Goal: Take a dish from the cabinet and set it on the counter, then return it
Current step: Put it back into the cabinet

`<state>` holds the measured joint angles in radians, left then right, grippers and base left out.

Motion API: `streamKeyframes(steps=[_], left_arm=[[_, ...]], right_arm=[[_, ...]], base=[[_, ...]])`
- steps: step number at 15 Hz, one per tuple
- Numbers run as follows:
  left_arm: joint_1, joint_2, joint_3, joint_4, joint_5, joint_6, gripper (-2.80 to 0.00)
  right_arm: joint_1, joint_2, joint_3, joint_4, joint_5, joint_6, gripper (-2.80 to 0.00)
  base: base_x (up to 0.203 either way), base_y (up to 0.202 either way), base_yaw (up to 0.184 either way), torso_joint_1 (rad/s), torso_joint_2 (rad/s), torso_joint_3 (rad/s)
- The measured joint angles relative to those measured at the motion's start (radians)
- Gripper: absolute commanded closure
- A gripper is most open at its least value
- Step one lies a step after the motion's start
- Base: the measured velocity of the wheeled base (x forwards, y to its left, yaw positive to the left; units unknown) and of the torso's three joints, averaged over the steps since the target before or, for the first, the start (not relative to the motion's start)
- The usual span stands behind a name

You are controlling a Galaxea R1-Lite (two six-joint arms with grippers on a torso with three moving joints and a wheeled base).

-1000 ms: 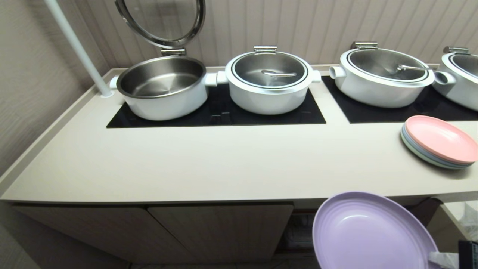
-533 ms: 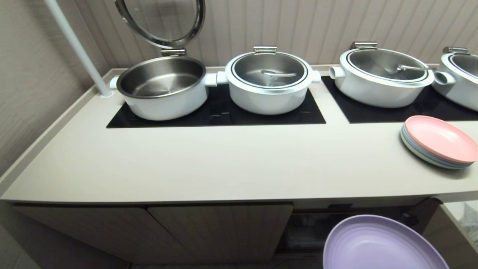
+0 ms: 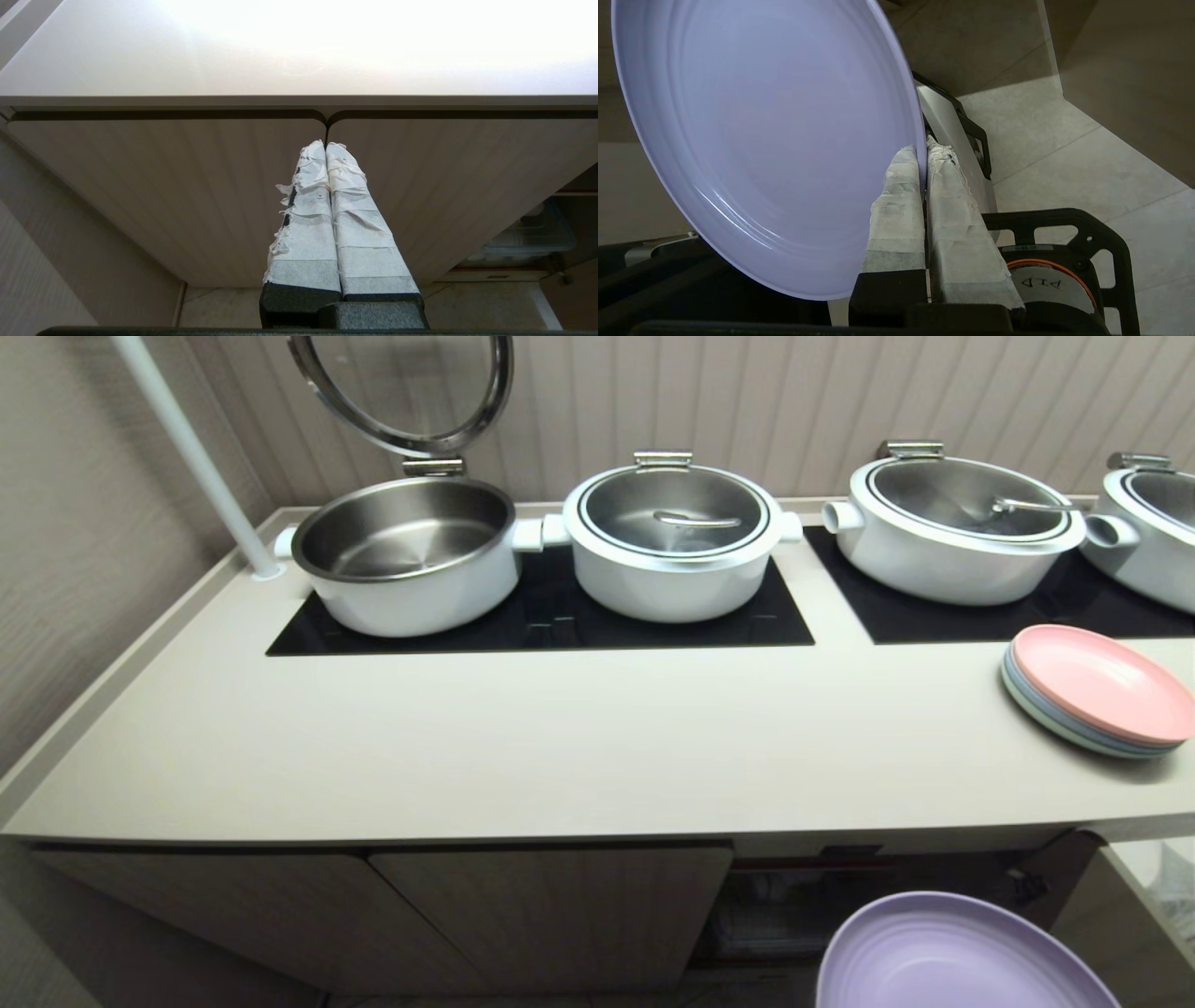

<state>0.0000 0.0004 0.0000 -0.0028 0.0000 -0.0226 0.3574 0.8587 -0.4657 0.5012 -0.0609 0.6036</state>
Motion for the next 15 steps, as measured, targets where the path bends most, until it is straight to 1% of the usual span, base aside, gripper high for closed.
streamKeyframes(steps=[3, 6, 15], left_arm=[[0.000, 0.000, 0.000, 0.000, 0.000, 0.000, 0.00], [0.000, 0.000, 0.000, 0.000, 0.000, 0.000, 0.00], [0.000, 0.000, 0.000, 0.000, 0.000, 0.000, 0.00]], right_arm=[[0.000, -0.002, 0.018, 0.005, 0.003, -0.001, 0.00], [-0.001, -0.004, 0.022, 0.005, 0.041, -0.002, 0.00], [0.002, -0.013, 0.042, 0.007, 0.049, -0.001, 0.00]], base=[[0.000, 0.000, 0.000, 0.000, 0.00, 0.000], [0.000, 0.000, 0.000, 0.000, 0.00, 0.000], [0.000, 0.000, 0.000, 0.000, 0.00, 0.000]])
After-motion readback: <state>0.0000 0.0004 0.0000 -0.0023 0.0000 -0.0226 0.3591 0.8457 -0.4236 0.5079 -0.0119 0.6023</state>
